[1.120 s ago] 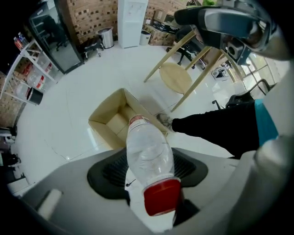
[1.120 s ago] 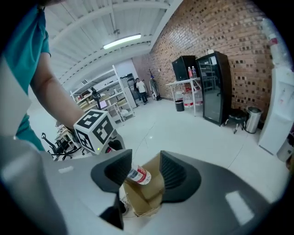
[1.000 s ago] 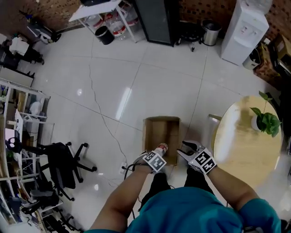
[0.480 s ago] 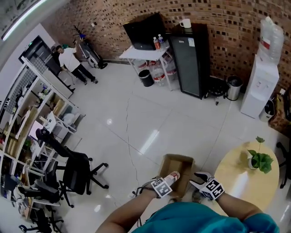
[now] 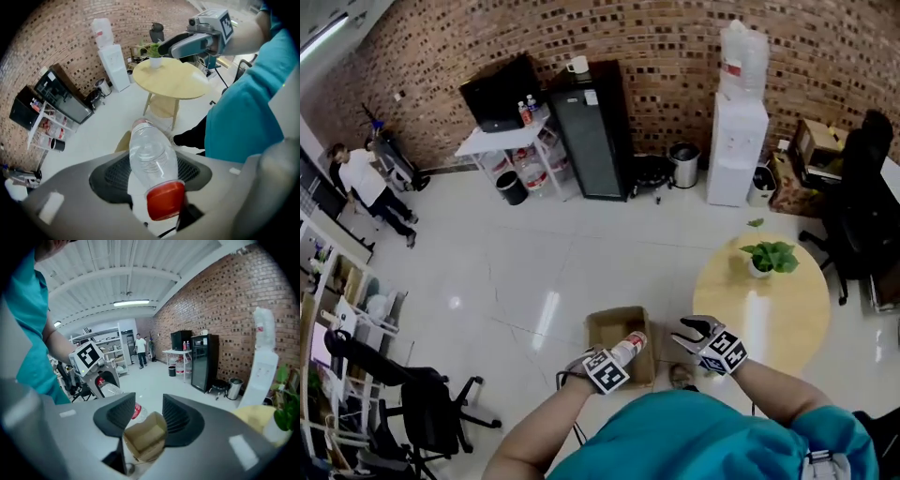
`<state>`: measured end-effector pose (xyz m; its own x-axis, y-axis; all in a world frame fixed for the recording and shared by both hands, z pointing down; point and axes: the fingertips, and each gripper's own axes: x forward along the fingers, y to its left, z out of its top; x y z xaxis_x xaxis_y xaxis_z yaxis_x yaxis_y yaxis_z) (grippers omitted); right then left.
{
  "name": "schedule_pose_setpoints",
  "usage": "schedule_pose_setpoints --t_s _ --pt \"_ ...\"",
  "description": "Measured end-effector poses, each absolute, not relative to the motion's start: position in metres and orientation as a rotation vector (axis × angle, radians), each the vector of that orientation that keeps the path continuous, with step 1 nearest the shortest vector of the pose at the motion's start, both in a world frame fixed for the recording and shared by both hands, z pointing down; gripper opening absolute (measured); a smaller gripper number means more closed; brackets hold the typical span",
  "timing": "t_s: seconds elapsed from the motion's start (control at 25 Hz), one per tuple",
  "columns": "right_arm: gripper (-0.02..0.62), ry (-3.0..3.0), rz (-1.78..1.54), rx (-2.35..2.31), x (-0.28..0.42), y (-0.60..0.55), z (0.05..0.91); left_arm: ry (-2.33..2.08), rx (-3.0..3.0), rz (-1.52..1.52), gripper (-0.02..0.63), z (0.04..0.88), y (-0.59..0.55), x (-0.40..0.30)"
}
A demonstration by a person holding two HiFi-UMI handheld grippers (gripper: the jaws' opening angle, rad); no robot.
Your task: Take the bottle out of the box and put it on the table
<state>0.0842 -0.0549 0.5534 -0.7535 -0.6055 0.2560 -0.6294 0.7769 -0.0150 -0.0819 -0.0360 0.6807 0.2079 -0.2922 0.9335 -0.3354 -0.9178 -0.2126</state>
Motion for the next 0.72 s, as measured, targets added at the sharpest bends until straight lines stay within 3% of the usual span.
schedule_pose_setpoints --t_s 0.36,0.52,0.72 --pt "0.172 -2.588 0.185 1.34 0.118 0.052 0.474 -0.402 2.613 1.95 0.275 0.589 0.022 -0.086" --pt "0.172 -2.612 0.193 1.402 0.281 0.095 0.491 -0.408 2.627 2.048 0.275 0.574 0.057 0.059" --pt "0.17 -2.633 0.228 1.404 0.464 0.138 0.449 -0.394 2.641 2.13 0.276 0.493 0.091 0.237"
